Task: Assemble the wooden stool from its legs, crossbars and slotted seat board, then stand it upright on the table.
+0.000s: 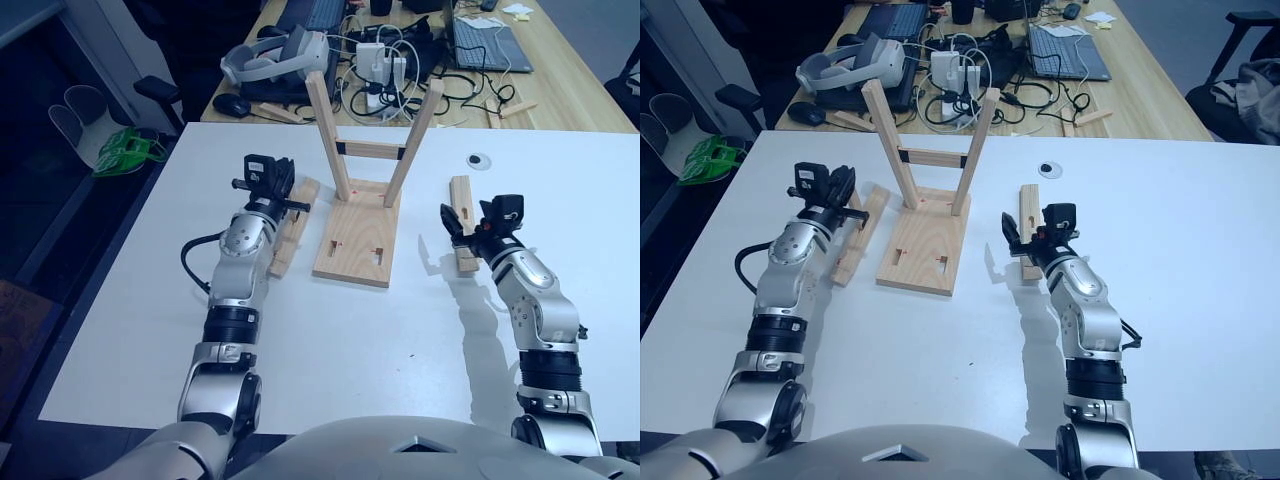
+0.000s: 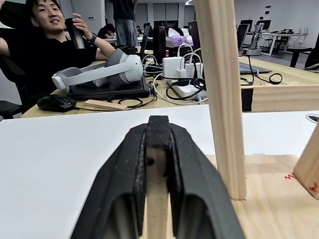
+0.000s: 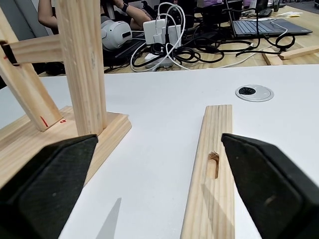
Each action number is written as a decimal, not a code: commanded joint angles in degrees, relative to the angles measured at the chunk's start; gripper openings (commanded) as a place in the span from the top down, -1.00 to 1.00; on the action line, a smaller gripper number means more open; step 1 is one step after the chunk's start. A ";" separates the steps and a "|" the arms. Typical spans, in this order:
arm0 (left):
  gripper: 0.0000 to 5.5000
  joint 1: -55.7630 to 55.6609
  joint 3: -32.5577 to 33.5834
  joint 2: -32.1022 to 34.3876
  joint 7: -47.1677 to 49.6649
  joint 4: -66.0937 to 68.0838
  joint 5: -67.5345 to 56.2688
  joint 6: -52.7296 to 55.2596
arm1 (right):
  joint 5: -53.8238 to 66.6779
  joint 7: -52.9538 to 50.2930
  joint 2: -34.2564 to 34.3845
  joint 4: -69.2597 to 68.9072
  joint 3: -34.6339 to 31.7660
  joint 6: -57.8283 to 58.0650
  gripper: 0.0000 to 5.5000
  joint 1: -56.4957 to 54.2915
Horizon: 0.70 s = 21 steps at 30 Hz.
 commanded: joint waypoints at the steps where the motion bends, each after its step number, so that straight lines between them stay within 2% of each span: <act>1: 0.85 0.44 -0.08 -2.77 3.65 4.53 1.89 -1.56 | 0.66 -0.18 -0.16 0.80 -0.56 0.72 -0.67 -0.52; 11: 0.85 3.58 -3.26 -8.44 11.50 8.10 8.47 -10.77 | 0.88 0.64 -1.59 1.93 -1.04 1.77 -0.67 -1.20; 21: 0.85 -1.53 0.07 -7.64 14.95 16.70 8.77 -7.53 | 1.18 0.61 -2.04 3.07 -1.82 2.49 -0.67 -2.43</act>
